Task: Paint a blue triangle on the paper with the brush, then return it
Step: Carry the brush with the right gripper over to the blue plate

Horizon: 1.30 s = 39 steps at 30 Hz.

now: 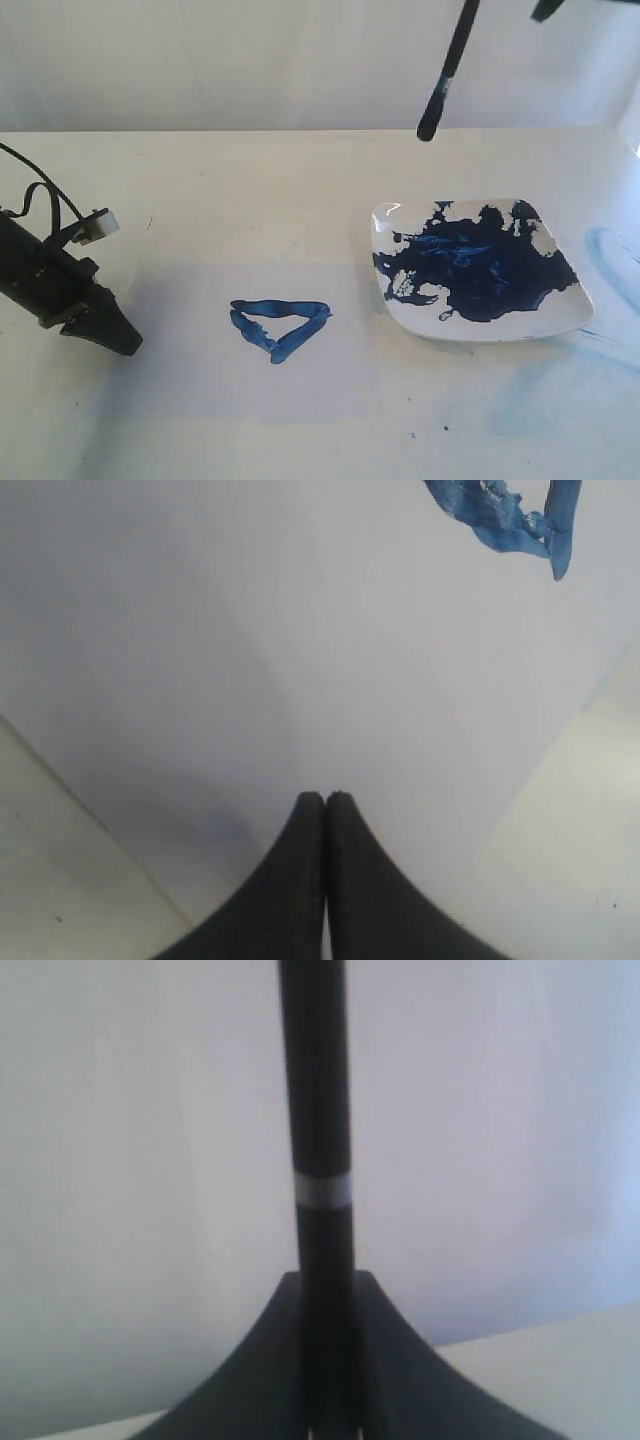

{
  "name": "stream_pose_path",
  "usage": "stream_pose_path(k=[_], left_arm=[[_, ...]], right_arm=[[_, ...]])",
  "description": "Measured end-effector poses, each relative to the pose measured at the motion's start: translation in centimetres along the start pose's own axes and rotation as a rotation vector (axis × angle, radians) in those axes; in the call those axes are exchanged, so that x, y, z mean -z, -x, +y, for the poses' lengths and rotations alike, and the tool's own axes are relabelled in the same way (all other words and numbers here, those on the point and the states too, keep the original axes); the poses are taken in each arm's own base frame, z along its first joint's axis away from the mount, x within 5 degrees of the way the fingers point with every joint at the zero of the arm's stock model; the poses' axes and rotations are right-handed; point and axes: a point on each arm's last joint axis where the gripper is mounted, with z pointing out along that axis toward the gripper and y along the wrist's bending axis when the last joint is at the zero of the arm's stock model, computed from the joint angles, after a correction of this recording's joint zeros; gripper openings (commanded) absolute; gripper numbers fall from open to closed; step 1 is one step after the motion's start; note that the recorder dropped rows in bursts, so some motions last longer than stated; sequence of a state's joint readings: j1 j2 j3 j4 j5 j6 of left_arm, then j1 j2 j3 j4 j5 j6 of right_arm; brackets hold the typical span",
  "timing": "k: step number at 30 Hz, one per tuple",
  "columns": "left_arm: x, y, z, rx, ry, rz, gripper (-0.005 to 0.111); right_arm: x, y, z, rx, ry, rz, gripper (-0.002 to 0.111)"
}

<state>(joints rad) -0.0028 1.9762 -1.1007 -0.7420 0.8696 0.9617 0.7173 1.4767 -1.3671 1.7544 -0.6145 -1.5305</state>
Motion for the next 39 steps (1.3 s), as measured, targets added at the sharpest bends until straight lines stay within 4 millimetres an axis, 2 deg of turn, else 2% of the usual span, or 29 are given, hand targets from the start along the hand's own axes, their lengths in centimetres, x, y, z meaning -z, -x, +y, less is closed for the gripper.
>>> stream_pose_path(k=[3, 5, 9, 15, 19, 25, 39], left_arm=[[0.0, 0.0, 0.0, 0.000, 0.000, 0.000, 0.000], [0.0, 0.0, 0.0, 0.000, 0.000, 0.000, 0.000], [0.0, 0.0, 0.0, 0.000, 0.000, 0.000, 0.000], [0.0, 0.0, 0.0, 0.000, 0.000, 0.000, 0.000], [0.0, 0.0, 0.0, 0.000, 0.000, 0.000, 0.000], [0.0, 0.0, 0.0, 0.000, 0.000, 0.000, 0.000], [0.0, 0.0, 0.0, 0.000, -0.005, 0.003, 0.000]], right_arm=[[-1.2, 2.3, -2.8, -0.066, 0.154, -0.049, 0.000], [-1.7, 2.7, -3.9, -0.120, 0.207, -0.053, 0.000], [-2.7, 3.3, -6.0, -0.172, 0.305, -0.052, 0.000], [-4.7, 2.9, -10.2, -0.298, 0.491, 0.023, 0.000], [-6.2, 1.2, -14.0, -0.370, 0.539, 0.146, 0.000], [-7.9, -1.6, -18.0, -0.422, 0.454, 0.307, 0.000], [-11.1, -8.7, -19.8, -0.427, 0.414, 0.610, 0.000]])
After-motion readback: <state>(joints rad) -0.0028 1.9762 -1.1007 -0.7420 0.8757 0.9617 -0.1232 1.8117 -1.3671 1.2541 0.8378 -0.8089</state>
